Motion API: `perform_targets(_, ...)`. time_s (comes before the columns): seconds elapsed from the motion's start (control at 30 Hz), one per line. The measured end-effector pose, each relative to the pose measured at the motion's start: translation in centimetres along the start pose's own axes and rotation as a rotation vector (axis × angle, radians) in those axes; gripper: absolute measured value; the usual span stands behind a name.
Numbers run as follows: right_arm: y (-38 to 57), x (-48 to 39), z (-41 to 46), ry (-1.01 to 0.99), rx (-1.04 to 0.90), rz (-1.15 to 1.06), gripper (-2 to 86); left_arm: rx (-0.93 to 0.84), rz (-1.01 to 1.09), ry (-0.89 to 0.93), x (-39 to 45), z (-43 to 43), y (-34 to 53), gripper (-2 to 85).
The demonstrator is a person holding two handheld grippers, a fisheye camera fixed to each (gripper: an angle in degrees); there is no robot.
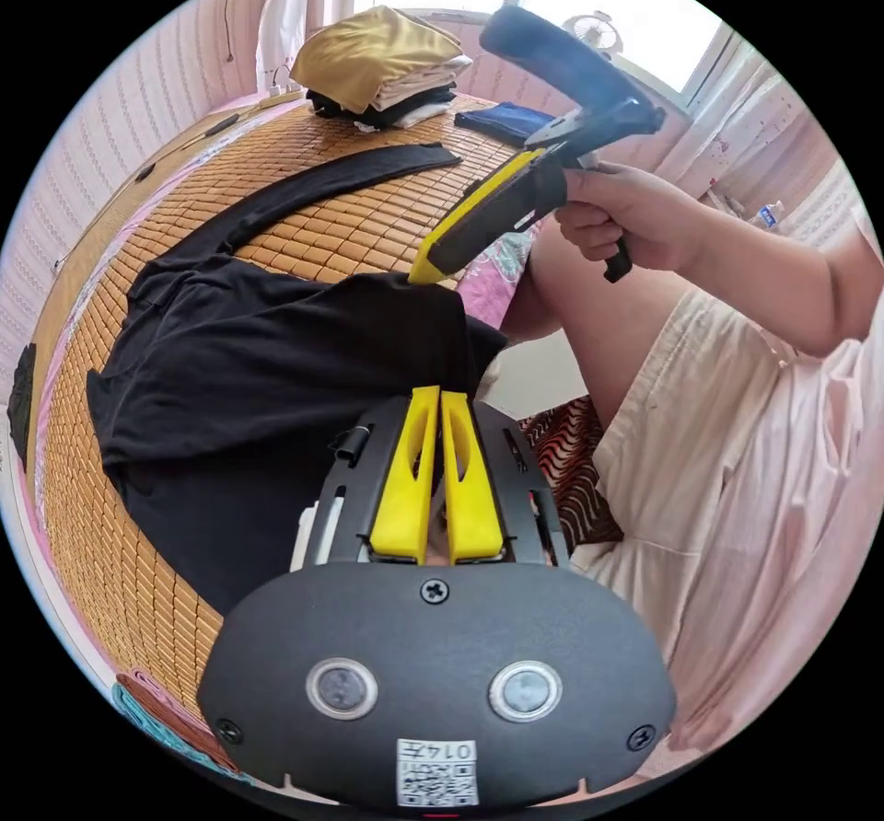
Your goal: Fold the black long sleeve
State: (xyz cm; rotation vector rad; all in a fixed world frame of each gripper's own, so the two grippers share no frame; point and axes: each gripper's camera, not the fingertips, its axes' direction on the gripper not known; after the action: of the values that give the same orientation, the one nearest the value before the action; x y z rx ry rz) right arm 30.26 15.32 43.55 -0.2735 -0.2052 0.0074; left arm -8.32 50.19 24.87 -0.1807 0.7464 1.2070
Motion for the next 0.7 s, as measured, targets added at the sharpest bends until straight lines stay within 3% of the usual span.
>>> perform_targets(0.17,0.3,3.1,1.1,0.075,-0.119,0.097,1.3,0.004,-0.060,0.150,-2.5,1.7,2.8,3.3)
perform_targets(0.27,-1.8,3.0,0.6,0.124,-0.114,0.045,2.4,0.047,-0.132,0.193,-6.1,1.3,5.8,4.5)
perform_targets(0.43,-11.9,-0.4,1.8,0.137,-0.055,-0.200,4.6,0.107,-0.284,-0.029,-16.4,-3.0,11.9,3.8)
perform_targets(0.5,-18.4,-3.1,3.7,0.160,-0.032,-0.324,6.6,0.107,-0.351,-0.210,-22.0,-4.9,14.5,3.3)
perform_targets(0.7,-32.8,-5.8,10.7,0.211,-0.027,-0.396,9.4,0.167,-0.467,-0.310,-33.5,-6.3,18.1,4.1)
